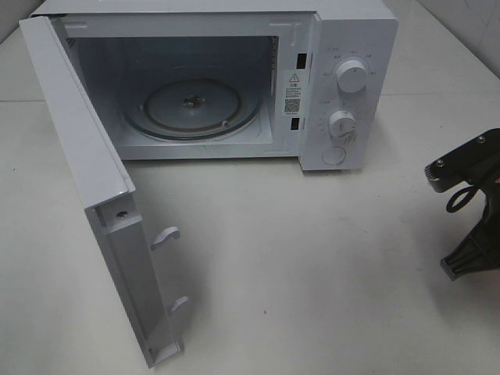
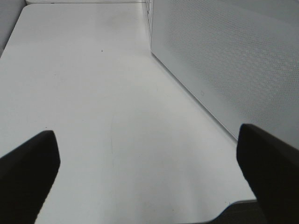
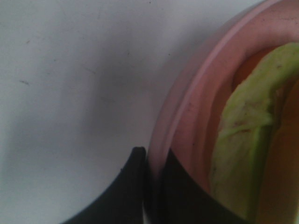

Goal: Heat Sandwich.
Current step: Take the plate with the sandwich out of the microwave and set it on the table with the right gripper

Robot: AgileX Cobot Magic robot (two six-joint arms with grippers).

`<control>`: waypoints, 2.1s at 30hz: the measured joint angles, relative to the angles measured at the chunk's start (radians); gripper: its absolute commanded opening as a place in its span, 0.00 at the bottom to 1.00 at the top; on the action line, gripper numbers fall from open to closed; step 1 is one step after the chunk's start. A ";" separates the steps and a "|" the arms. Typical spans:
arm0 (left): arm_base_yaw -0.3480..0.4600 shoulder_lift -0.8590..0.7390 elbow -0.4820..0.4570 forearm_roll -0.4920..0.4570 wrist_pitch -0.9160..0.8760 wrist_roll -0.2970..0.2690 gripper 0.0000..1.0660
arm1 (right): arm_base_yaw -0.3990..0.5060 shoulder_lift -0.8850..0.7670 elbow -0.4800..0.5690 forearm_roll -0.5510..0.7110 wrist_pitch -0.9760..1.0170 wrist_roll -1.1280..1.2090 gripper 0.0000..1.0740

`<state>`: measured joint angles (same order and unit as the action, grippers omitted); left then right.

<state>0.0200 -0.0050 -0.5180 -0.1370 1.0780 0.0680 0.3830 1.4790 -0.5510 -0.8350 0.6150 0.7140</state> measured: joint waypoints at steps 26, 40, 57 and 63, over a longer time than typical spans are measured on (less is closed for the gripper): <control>0.000 0.000 0.000 0.000 0.000 0.000 0.92 | -0.100 0.253 -0.006 -0.217 -0.176 0.187 0.00; 0.000 0.000 0.000 0.000 0.000 0.000 0.92 | -0.100 0.249 -0.009 -0.211 -0.168 0.194 0.31; 0.000 0.000 0.000 0.000 0.000 0.000 0.92 | -0.100 -0.023 -0.031 0.308 -0.095 -0.307 0.63; 0.000 0.000 0.000 0.000 0.000 0.000 0.92 | -0.100 -0.176 -0.030 0.549 -0.044 -0.531 0.69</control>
<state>0.0200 -0.0050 -0.5180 -0.1370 1.0780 0.0680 0.2830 1.3030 -0.5810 -0.2860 0.5710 0.1830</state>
